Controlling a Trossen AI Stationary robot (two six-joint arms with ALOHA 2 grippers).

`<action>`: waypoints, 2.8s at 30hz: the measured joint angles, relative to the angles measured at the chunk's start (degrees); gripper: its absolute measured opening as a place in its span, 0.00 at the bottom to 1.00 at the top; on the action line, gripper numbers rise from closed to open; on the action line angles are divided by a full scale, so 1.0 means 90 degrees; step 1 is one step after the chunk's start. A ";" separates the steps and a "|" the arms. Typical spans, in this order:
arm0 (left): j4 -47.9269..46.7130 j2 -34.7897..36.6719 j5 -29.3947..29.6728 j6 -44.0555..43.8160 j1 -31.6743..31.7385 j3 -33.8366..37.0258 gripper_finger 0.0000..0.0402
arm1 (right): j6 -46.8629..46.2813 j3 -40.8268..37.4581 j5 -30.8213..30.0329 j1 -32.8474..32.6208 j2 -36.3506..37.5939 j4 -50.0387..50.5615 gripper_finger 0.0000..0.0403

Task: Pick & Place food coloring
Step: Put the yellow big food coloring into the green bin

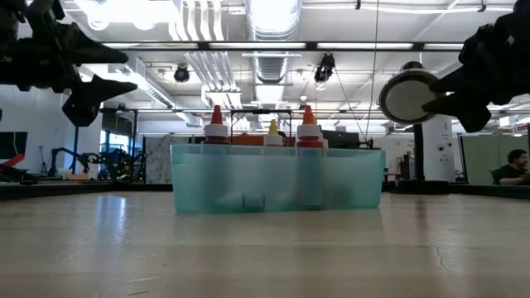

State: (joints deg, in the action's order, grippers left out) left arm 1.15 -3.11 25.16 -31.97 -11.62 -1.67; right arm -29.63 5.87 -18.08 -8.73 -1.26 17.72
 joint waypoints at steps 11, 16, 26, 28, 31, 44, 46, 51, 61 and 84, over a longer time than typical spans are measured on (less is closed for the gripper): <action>0.0309 0.0343 -0.0041 -0.0005 0.0357 0.0126 0.53 | 0.0000 -0.0032 0.0003 0.0040 0.0142 -0.0301 0.51; 0.0403 0.0338 -0.0020 -0.0002 0.0897 0.0131 0.53 | 0.0003 -0.0299 0.0009 0.0295 0.0142 -0.1409 0.51; 0.0372 0.0338 -0.0018 -0.0002 0.1742 0.0136 0.53 | -0.0017 -0.0595 0.0011 0.0828 0.0142 -0.2329 0.51; 0.0372 0.0338 -0.0018 -0.0002 0.1805 0.0136 0.53 | -0.0017 -0.0595 0.0011 0.0828 0.0142 -0.2327 0.51; 0.0372 0.0338 -0.0018 -0.0002 0.1889 0.0138 0.53 | -0.0017 -0.0594 0.0010 0.0828 0.0142 -0.2329 0.51; 0.0347 0.0242 -0.0021 0.0000 0.1907 0.0141 0.53 | -0.0017 -0.0593 0.0009 0.0825 0.0142 -0.2329 0.51; 0.0345 0.0236 -0.0021 0.0000 0.1907 0.0141 0.53 | -0.0017 -0.0596 0.0009 0.0825 0.0142 -0.2329 0.51; 0.0334 0.0217 -0.0021 0.0000 0.1907 0.0142 0.53 | -0.0019 -0.0595 0.0009 0.0825 0.0142 -0.2329 0.51; 0.0325 0.0214 -0.0022 0.0000 0.1908 0.0143 0.53 | 0.0029 -0.0594 -0.0002 0.0833 0.0142 -0.2332 0.51; 0.0316 0.0214 -0.0023 0.0000 0.1908 0.0146 0.53 | 0.1810 -0.0591 0.4279 0.0847 0.0105 -0.2465 0.51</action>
State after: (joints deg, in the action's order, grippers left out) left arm 3.99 -1.19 24.95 -31.97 5.55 -0.36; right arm -13.34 0.56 20.44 -1.10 -0.32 -4.47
